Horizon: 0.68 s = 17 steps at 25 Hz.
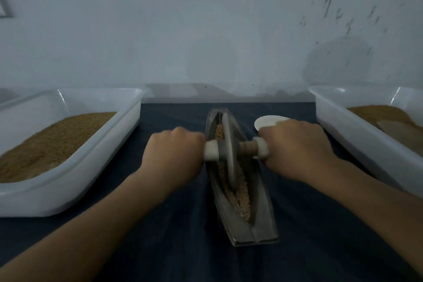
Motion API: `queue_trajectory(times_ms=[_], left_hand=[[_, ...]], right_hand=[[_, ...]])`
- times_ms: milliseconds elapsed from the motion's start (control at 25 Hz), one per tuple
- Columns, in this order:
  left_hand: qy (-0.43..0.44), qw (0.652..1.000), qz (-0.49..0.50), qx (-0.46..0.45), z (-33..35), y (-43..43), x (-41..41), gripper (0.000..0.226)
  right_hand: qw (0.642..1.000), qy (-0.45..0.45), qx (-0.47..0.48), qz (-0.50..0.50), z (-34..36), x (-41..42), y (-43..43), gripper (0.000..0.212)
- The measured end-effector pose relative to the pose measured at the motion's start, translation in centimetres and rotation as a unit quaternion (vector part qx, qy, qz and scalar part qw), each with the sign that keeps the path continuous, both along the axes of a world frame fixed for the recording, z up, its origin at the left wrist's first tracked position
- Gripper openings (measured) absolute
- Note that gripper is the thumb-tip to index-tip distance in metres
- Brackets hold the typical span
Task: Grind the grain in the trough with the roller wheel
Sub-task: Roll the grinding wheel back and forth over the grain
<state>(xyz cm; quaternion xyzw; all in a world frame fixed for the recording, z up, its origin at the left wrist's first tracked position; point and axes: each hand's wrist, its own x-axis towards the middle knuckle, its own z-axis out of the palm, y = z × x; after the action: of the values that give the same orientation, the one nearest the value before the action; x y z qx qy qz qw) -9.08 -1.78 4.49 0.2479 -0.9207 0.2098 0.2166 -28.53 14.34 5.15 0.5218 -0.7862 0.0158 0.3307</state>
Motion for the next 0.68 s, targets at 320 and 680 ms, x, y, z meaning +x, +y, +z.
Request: queue_trajectory(times_ms=[320, 680], left_hand=[[0.008, 1.0, -0.007, 0.024, 0.4, -1.3, -0.7, 0.026], [-0.012, 0.997, 0.043, 0.067, 1.5, -2.5, -2.4, 0.016]], right_hand=[[0.998, -0.05, 0.024, -0.006, 0.6, -0.4, -1.0, 0.032], [0.995, -0.085, 0.032, -0.038, 1.8, -0.2, -2.8, 0.016]])
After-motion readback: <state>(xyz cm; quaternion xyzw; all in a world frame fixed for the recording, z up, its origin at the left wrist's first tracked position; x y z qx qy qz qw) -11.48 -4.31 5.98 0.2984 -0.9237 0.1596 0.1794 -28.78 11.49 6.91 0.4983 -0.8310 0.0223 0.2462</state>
